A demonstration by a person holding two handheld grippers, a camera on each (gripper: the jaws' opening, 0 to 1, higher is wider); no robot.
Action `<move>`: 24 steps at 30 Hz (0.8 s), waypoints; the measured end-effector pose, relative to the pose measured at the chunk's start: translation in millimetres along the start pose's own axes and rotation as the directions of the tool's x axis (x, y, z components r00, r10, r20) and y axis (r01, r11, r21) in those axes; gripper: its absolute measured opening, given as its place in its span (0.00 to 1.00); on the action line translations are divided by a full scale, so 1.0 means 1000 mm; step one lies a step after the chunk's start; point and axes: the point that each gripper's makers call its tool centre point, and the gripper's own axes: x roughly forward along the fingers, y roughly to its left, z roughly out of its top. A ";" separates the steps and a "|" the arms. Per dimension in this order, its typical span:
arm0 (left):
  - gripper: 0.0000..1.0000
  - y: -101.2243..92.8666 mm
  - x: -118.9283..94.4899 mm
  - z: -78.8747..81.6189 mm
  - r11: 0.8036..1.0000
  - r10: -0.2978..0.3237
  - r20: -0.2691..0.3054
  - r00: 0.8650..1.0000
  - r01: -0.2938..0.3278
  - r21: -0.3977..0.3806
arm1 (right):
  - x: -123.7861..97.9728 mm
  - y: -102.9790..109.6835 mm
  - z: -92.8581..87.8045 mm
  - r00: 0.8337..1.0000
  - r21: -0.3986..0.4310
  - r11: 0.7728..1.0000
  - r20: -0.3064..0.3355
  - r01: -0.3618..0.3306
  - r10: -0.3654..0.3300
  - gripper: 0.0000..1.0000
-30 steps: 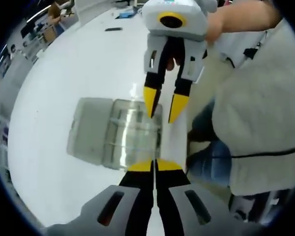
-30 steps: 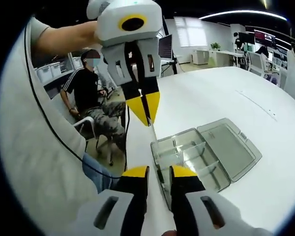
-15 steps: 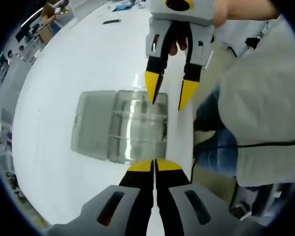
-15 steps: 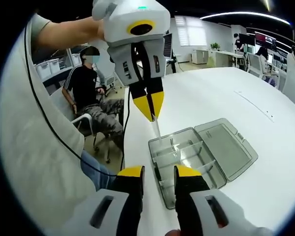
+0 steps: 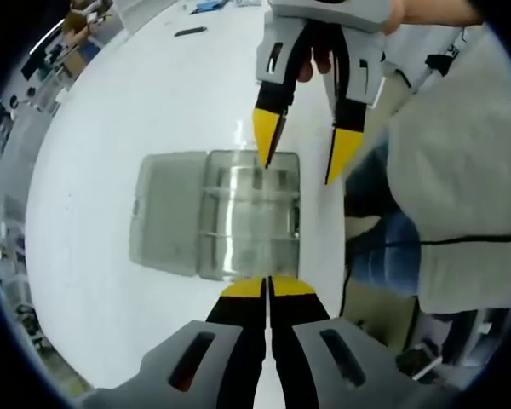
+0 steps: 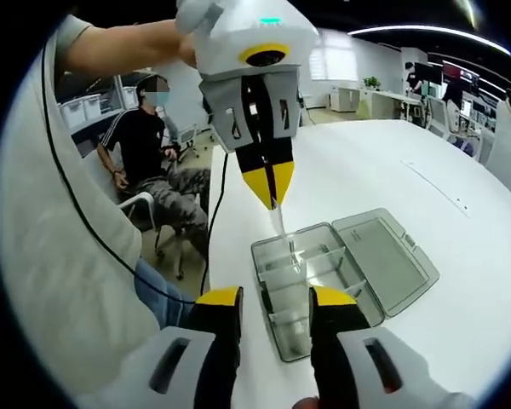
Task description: Insert the divider into the dual guide fixture by aligning both edges with the guide slots and pushing it downward to the bottom, including one-sided entry, uneven engagement, binding, and posture correction.
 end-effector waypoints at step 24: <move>0.00 0.003 0.000 -0.002 1.000 -0.004 -0.024 1.000 0.004 0.010 | -0.001 -0.004 -0.003 0.998 -0.005 0.998 -0.011 0.059 -0.059 0.49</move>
